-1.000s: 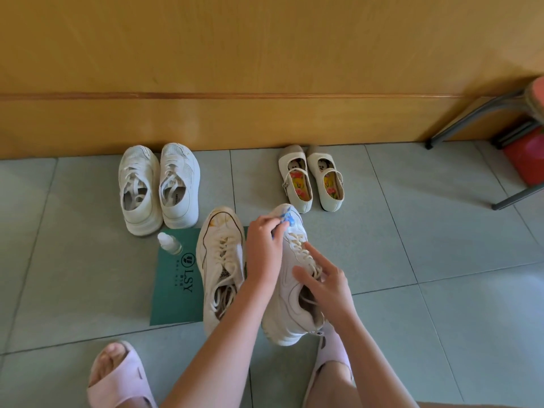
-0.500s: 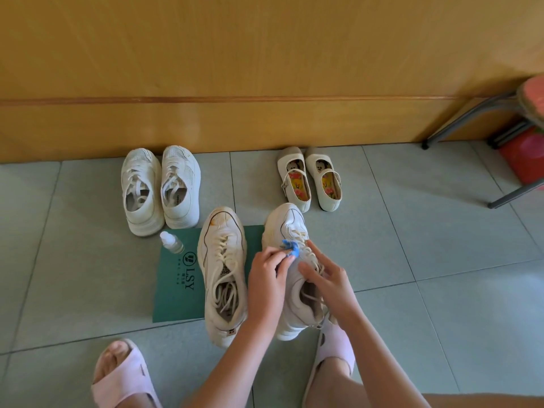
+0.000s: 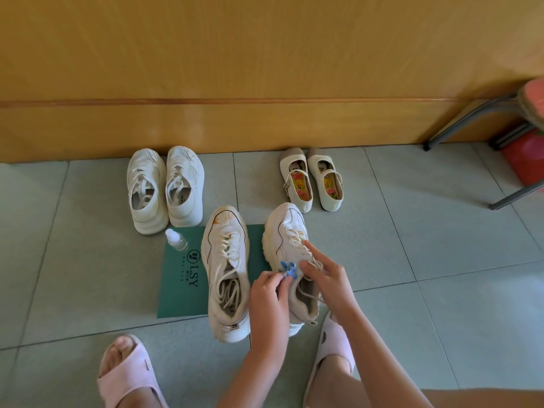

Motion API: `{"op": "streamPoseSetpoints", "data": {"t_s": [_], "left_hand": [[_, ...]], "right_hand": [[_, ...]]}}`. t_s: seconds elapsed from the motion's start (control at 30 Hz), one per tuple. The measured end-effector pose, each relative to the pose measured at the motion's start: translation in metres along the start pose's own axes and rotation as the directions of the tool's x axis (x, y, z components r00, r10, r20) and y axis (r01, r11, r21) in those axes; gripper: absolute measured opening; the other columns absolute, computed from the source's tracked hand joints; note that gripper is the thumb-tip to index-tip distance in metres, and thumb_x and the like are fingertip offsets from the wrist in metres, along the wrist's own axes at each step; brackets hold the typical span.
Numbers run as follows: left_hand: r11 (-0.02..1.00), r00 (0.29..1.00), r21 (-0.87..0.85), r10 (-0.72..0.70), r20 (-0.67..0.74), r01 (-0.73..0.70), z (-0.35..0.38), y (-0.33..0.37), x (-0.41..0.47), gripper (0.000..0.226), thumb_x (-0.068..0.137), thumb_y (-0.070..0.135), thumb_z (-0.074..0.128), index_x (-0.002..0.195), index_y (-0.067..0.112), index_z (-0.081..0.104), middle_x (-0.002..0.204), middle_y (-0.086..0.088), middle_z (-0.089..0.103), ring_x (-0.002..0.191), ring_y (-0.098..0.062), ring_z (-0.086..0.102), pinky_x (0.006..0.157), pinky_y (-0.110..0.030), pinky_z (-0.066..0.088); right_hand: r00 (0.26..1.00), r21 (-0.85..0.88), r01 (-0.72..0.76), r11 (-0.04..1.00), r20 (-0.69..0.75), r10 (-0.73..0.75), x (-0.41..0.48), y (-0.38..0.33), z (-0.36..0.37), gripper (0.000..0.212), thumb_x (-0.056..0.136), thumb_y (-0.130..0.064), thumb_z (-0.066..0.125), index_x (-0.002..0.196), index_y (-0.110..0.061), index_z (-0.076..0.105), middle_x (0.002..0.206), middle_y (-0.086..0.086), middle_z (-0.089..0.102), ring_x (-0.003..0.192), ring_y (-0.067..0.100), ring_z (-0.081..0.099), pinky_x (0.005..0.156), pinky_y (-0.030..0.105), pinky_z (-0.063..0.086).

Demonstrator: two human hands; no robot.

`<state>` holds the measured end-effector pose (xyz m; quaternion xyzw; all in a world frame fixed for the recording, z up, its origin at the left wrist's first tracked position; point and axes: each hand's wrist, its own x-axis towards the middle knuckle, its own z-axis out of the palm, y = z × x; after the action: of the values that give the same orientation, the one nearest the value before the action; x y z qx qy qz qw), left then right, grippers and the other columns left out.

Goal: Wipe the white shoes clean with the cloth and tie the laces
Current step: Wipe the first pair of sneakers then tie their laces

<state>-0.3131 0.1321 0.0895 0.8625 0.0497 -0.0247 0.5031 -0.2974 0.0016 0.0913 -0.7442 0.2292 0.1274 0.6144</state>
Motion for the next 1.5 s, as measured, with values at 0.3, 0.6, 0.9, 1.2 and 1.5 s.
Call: {"op": "streamPoseSetpoints", "data": {"t_s": [0.3,0.6,0.9,1.2,1.5], "left_hand": [[0.991,0.998,-0.130,-0.044,-0.055,0.036,-0.013,0.017,0.024,0.017,0.093,0.023,0.057,0.083,0.014,0.067,0.075,0.005,0.061,0.069,-0.008,0.054,0.061,-0.016,0.040],[0.999,0.999,-0.023,0.041,0.009,-0.041,0.011,0.007,0.044,0.014,0.092,0.019,0.059,0.093,0.010,0.070,0.088,0.004,0.059,0.084,-0.014,0.055,0.076,-0.022,0.043],[0.991,0.994,-0.086,-0.103,0.036,0.106,0.002,-0.002,0.021,0.016,0.092,0.021,0.058,0.097,0.011,0.070,0.088,-0.001,0.062,0.082,-0.012,0.058,0.075,-0.023,0.045],[0.992,0.994,-0.123,-0.043,-0.097,0.031,-0.001,0.031,0.114,0.025,0.093,0.023,0.057,0.078,0.004,0.065,0.076,-0.009,0.060,0.072,-0.022,0.054,0.063,-0.033,0.045],[0.998,0.998,0.006,-0.066,0.007,0.066,0.021,-0.002,0.135,0.026,0.093,0.022,0.057,0.108,0.004,0.069,0.098,-0.012,0.067,0.085,-0.019,0.059,0.074,-0.032,0.049]], "right_hand": [[1.000,-0.021,-0.022,1.000,-0.016,0.021,0.003,0.004,0.000,0.043,0.088,-0.025,0.062,0.121,-0.051,0.055,0.119,-0.006,0.066,0.103,0.011,0.064,0.088,0.036,0.055],[0.999,0.056,-0.032,0.998,-0.040,0.035,0.004,0.007,-0.003,0.042,0.089,-0.018,0.060,0.119,-0.047,0.059,0.108,-0.005,0.071,0.099,0.011,0.067,0.091,0.040,0.053],[1.000,-0.049,0.018,0.999,-0.019,-0.019,0.004,0.007,0.005,0.041,0.091,-0.031,0.058,0.125,-0.051,0.050,0.125,-0.006,0.062,0.108,0.010,0.062,0.090,0.038,0.054],[1.000,-0.008,0.006,1.000,-0.011,-0.006,0.006,0.011,0.000,0.040,0.089,-0.031,0.060,0.122,-0.053,0.054,0.125,-0.007,0.063,0.111,0.013,0.061,0.095,0.044,0.051],[1.000,0.029,-0.012,1.000,0.004,0.012,0.007,0.011,-0.003,0.040,0.090,-0.029,0.059,0.119,-0.055,0.055,0.128,-0.005,0.060,0.114,0.017,0.059,0.094,0.046,0.051]]}}
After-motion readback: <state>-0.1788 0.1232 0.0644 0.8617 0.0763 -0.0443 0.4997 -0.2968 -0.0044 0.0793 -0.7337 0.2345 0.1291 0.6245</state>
